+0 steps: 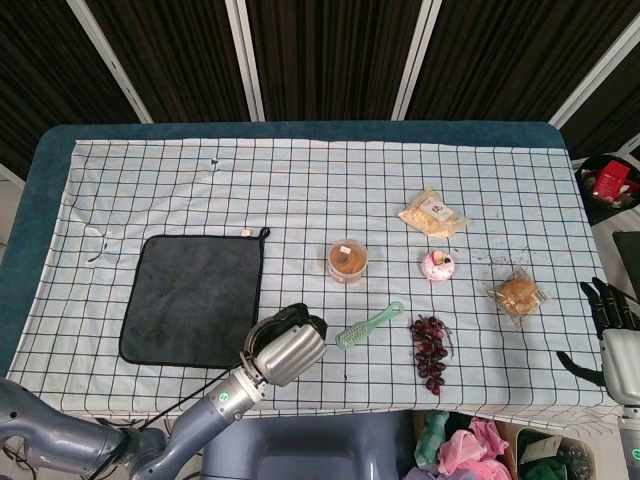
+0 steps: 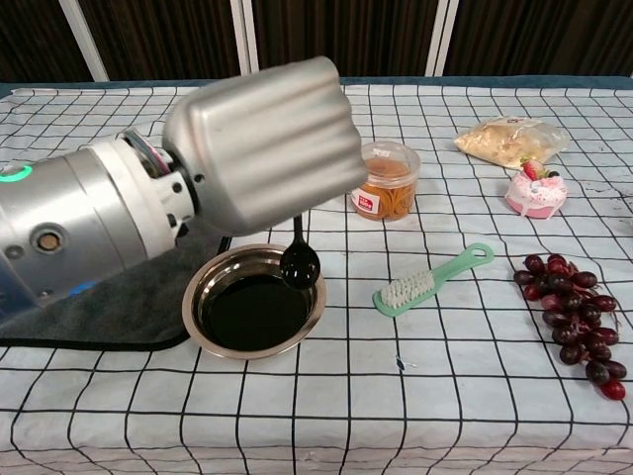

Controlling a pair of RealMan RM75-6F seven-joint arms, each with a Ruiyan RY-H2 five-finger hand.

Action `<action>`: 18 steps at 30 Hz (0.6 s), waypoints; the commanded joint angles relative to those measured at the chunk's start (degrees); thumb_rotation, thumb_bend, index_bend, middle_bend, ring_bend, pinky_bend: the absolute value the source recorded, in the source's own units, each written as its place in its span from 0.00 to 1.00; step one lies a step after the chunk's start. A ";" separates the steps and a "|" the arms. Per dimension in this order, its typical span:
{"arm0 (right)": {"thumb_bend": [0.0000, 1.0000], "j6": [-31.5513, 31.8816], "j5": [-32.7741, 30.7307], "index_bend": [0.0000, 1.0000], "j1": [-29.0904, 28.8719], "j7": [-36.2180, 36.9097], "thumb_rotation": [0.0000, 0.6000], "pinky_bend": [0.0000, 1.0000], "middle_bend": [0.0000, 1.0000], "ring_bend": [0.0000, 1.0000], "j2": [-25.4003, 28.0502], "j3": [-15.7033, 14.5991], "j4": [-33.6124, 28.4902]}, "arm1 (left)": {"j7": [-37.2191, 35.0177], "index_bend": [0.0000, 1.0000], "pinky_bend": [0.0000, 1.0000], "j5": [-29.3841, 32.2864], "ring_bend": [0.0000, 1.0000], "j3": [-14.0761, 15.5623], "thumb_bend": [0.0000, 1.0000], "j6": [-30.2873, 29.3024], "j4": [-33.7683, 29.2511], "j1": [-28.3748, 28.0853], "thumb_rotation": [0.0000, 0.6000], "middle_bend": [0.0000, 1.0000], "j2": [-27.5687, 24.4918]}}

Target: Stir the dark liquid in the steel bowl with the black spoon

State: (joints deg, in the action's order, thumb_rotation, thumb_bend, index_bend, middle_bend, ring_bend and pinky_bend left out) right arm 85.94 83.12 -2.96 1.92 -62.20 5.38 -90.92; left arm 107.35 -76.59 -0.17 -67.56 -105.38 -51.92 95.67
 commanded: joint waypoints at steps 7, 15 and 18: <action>0.11 -0.22 0.04 0.04 -0.06 -0.31 1.00 0.22 0.01 0.04 -0.11 -0.09 -0.06 | 4.23 0.65 0.76 -0.99 0.85 1.41 0.47 3.59 5.05 -2.26 1.00 0.94 0.30; 0.11 -0.62 -0.16 0.04 -0.23 -0.81 1.00 0.22 0.01 0.04 -0.40 -0.08 0.02 | 3.05 0.65 0.76 -2.72 0.85 2.26 0.47 5.12 8.13 -2.78 1.00 0.94 -0.95; 0.11 -0.65 -0.15 0.04 -0.24 -0.86 1.00 0.22 0.01 0.04 -0.45 -0.09 -0.01 | 2.24 0.65 0.76 -2.98 0.85 2.64 0.47 5.00 8.90 -2.37 1.00 0.94 -1.17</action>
State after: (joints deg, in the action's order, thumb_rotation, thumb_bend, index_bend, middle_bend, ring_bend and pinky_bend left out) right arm 85.27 82.97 -3.20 1.06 -62.65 5.29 -90.93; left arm 109.85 -79.40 2.29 -62.54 -96.73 -54.45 94.62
